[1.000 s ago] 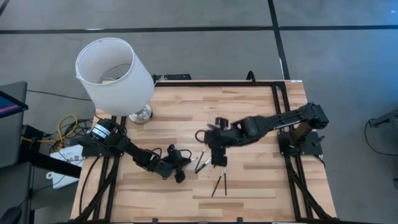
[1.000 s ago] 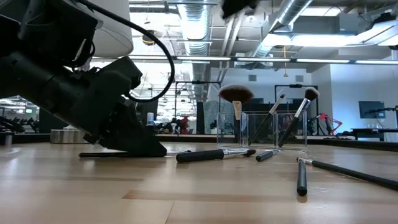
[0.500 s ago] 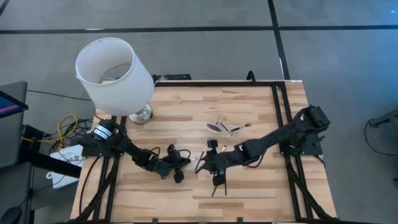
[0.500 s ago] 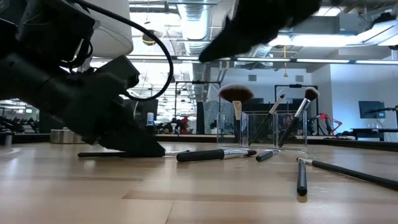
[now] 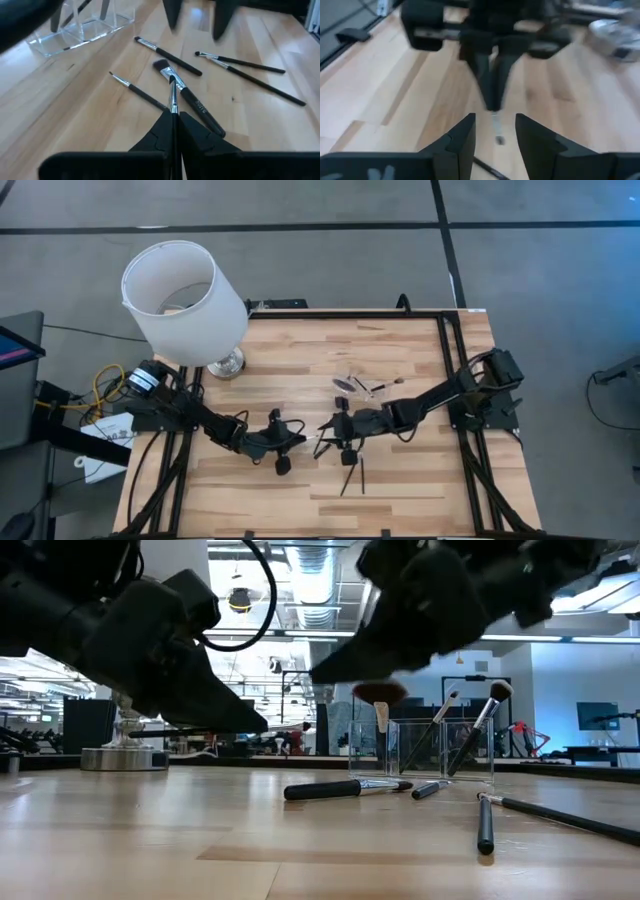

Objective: Put items in baskets/containers
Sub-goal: Put the black eyeshadow brush into the transparent organizer

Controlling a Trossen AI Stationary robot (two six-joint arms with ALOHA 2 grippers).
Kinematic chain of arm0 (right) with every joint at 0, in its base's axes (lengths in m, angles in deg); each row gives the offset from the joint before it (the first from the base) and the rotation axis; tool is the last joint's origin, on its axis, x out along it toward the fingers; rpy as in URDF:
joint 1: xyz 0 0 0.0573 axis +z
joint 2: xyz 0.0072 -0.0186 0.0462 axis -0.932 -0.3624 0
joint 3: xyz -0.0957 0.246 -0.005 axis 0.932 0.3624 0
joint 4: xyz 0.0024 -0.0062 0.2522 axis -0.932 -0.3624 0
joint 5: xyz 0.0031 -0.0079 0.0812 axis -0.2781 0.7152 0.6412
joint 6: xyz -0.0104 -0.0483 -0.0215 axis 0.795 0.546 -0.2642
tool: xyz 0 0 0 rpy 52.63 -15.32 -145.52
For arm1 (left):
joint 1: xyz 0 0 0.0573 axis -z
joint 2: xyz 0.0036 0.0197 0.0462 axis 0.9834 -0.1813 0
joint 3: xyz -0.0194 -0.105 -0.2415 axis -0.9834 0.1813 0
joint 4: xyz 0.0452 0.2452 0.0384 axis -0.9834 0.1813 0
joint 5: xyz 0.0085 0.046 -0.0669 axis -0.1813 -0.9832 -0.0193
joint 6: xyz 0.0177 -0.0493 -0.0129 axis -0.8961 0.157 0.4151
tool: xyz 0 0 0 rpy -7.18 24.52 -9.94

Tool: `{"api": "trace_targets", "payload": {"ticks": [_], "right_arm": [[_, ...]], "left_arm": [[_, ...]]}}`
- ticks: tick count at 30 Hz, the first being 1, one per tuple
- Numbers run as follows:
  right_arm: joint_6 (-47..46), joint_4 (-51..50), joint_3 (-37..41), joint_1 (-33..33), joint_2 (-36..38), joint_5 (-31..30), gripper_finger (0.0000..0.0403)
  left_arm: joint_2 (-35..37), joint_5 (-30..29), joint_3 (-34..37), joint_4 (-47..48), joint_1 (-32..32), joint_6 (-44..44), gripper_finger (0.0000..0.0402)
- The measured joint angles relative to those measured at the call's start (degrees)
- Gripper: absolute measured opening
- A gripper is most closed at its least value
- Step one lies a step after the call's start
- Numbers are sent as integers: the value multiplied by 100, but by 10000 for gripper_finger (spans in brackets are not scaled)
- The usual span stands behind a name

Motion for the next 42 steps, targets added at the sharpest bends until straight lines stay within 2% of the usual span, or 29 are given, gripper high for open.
{"api": "trace_targets", "payload": {"ticks": [2,7,18,24,33,38,42], "right_arm": [[-39,113,-91,-31,-286,167,129],[5,286,-479,-66,-865,58,129],[-37,87,-730,-229,-1208,85,125],[-41,126,-726,-211,-1162,412,101],[-41,126,-726,-212,-1162,419,53],[-37,106,-726,-214,-1156,436,14],[-42,104,-726,-212,-1155,526,12]], "left_arm": [[4,-70,0,-2,0,0,14],[13,-83,0,-9,0,0,14],[24,-108,9,-36,-2,0,14],[28,-90,9,-46,0,2,14],[31,-39,9,-44,37,20,14],[31,39,9,-45,36,17,16],[35,236,7,-52,17,9,28]]}}
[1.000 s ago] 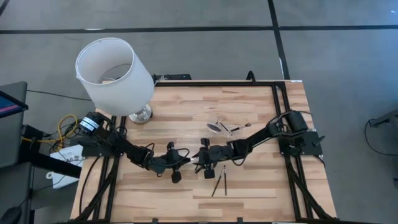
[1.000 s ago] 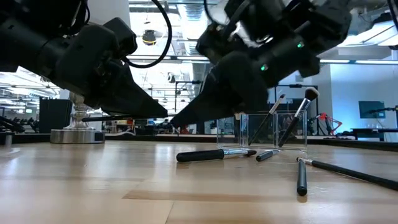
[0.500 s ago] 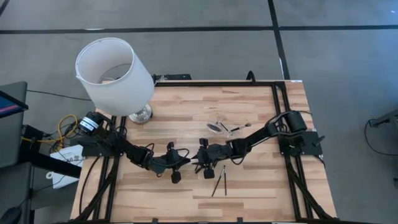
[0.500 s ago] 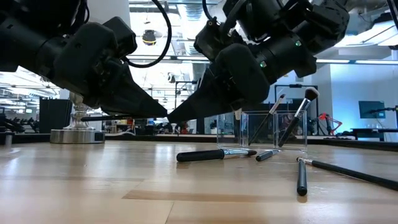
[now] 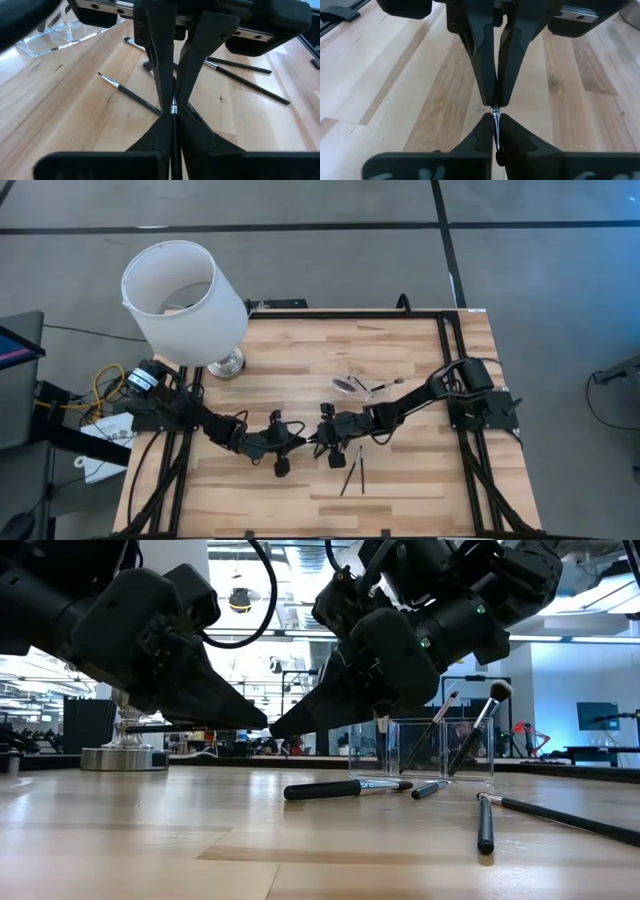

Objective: Put items in baskets/containers
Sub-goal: Put the black eyeshadow brush into the transparent organizer

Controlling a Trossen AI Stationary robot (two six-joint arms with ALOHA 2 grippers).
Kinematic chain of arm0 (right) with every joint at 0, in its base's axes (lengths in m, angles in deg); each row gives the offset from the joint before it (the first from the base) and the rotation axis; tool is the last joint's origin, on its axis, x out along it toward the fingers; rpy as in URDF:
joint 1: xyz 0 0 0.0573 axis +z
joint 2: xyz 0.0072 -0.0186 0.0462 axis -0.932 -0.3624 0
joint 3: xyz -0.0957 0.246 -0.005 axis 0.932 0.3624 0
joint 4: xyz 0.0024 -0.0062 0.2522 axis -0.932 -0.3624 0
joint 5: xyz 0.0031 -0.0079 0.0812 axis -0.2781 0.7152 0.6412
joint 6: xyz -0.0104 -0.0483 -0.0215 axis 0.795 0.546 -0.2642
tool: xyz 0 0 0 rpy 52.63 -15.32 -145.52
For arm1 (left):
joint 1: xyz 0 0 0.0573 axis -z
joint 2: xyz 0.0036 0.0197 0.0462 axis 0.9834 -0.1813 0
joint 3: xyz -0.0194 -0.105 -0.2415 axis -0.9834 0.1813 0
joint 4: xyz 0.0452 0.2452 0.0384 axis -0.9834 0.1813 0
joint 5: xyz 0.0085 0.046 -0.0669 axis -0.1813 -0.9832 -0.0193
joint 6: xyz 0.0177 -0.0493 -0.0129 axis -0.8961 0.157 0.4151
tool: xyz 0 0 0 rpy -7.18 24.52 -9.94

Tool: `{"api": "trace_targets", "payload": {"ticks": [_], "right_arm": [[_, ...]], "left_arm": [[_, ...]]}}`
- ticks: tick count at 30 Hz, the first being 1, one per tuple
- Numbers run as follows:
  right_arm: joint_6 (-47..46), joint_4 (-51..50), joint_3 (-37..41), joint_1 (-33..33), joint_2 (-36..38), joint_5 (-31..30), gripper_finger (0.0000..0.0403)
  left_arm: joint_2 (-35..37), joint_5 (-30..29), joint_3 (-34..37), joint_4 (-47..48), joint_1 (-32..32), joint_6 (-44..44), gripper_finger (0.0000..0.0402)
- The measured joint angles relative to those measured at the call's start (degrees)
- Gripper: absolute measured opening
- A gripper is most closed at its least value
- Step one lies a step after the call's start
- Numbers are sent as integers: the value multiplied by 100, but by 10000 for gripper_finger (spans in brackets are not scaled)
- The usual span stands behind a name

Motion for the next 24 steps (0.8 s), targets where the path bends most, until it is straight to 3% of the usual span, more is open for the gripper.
{"api": "trace_targets", "payload": {"ticks": [5,9,13,17,20,24], "right_arm": [[-313,-129,2,0,11,4,8],[-365,-1083,-146,9,289,-18,8],[-266,-2941,-652,63,757,-28,5],[-105,-5518,-1671,239,1298,-364,5],[-98,-7801,-2559,419,1569,-1029,5],[160,-10024,-3358,565,1749,-2021,3]], "left_arm": [[0,13,0,25,-40,-6,50],[0,-11,0,22,-92,-6,72],[0,-175,0,13,-118,-7,92],[0,-346,0,-1,-122,-6,102],[0,-335,0,17,-120,2,103],[0,-320,0,11,-120,9,102]]}}
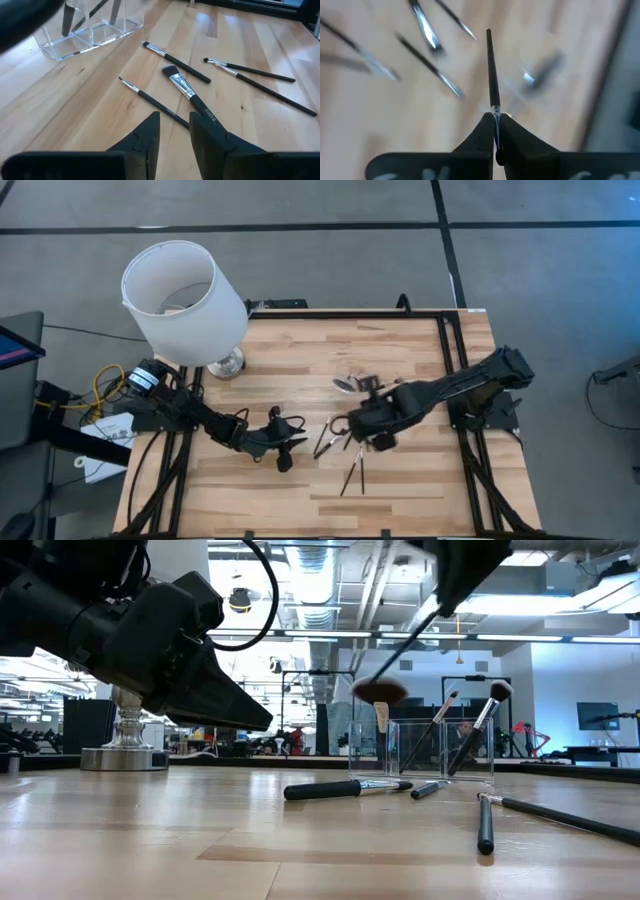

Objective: Put items in baskets/containers
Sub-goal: Put the black eyeshadow brush into the transparent organizer

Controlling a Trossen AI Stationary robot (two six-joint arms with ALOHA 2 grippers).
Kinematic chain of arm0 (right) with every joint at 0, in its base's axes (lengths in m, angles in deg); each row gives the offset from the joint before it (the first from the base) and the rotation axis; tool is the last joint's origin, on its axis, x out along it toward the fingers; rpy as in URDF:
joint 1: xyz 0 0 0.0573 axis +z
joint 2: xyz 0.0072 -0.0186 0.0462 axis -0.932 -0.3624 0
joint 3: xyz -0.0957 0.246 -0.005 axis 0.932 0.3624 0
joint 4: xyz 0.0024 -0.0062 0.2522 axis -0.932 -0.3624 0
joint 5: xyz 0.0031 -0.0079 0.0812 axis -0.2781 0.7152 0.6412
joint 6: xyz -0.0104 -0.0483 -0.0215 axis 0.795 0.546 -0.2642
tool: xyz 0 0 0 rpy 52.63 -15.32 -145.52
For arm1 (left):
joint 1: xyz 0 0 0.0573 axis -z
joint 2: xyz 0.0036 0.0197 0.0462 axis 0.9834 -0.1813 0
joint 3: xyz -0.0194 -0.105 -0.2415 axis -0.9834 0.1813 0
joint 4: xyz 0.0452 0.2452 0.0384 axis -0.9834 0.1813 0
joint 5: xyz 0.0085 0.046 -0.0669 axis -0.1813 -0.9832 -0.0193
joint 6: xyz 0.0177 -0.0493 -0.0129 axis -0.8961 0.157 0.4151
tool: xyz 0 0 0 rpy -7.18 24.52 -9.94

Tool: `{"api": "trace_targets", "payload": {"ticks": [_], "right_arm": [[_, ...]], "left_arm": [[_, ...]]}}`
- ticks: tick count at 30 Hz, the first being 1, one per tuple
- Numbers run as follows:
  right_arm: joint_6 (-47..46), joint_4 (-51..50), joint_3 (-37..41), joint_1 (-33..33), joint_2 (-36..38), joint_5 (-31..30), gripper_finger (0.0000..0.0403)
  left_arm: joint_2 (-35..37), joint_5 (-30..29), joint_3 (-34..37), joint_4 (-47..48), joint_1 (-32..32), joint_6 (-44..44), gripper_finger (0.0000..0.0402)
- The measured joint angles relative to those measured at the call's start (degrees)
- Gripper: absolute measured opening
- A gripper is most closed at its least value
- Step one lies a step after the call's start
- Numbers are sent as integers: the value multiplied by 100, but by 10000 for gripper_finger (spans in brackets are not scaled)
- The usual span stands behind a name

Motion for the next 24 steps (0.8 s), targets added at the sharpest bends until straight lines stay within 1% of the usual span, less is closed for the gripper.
{"api": "trace_targets", "payload": {"ticks": [2,6,8,11,13,19,24], "right_arm": [[134,-740,-173,8,65,-277,3],[175,-1707,-203,-131,111,-475,1],[205,-1732,-138,-259,99,-588,1],[650,-1380,-25,-487,67,-638,1],[859,-1460,9,-656,-70,-785,1],[940,-1546,20,-1135,-630,-859,2],[804,-1523,20,-1397,-1150,-854,23]], "left_arm": [[0,-2,0,-2,0,4,102],[0,-2,2,-2,0,2,102],[0,-2,2,-2,0,2,102],[0,-2,2,-2,0,-2,102],[0,-1,2,-2,0,0,102],[0,-2,4,-1,0,2,101],[0,-2,4,-2,0,2,102]]}}
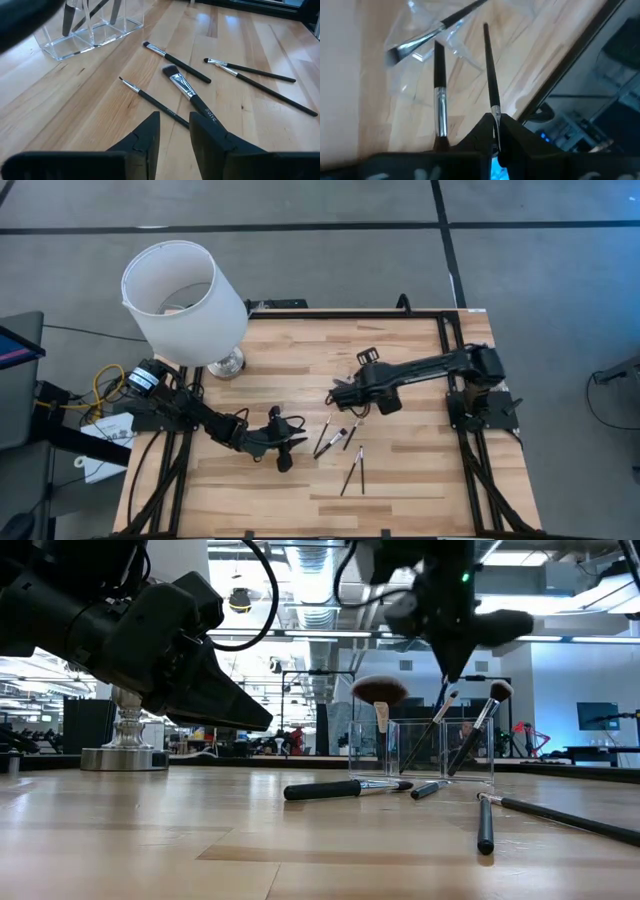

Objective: Put items in baskets/containers
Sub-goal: Put the black eyeshadow brush into the transparent organizer, then put the black liner brush into the transparent organizer

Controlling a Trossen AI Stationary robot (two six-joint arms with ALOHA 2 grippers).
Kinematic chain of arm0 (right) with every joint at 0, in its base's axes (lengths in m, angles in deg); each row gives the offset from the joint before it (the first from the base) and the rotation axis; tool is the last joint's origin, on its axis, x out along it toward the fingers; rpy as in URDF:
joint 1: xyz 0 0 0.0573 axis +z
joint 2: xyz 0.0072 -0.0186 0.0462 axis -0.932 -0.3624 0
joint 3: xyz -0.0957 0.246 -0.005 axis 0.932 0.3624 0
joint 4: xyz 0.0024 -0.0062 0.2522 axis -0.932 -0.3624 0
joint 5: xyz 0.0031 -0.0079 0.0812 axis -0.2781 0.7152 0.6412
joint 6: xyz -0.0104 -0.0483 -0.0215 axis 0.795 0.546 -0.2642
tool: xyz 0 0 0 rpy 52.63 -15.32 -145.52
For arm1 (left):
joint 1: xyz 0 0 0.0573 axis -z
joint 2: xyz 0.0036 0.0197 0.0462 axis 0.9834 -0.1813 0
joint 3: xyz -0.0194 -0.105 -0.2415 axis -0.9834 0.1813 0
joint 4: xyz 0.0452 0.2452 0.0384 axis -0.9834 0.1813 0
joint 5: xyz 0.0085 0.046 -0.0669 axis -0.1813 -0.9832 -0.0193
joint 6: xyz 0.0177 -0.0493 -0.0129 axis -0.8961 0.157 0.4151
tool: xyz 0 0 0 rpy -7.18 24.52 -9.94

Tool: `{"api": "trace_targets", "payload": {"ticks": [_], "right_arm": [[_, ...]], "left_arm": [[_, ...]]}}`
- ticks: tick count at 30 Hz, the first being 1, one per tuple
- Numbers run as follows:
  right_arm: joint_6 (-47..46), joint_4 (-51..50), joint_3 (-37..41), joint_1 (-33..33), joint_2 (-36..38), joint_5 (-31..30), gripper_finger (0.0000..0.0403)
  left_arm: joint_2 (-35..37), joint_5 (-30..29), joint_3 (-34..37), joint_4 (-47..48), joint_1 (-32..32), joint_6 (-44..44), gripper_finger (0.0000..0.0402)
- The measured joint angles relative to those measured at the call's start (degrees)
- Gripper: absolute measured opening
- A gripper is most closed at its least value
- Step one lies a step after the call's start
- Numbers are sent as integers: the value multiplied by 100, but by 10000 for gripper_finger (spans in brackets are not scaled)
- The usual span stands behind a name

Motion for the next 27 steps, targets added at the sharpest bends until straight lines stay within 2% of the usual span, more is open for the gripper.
{"api": "trace_targets", "payload": {"ticks": [5,9,14,19,23,27], "right_arm": [[-103,-39,-4,-60,-300,-215,53],[-131,-31,-13,12,-298,-405,71],[-621,-191,-186,267,-128,-668,83],[-1191,-57,-526,755,435,-464,81],[-1564,801,-404,1118,1109,-44,82],[-1569,2397,207,1388,1739,777,81]], "left_arm": [[0,0,0,0,0,0,102],[0,0,0,0,0,0,102],[-2,0,0,-52,0,120,102],[-7,-2,-10,-188,-69,303,102],[-91,-1,-128,-278,-186,297,102],[-350,2,-353,-280,-295,251,102]]}}
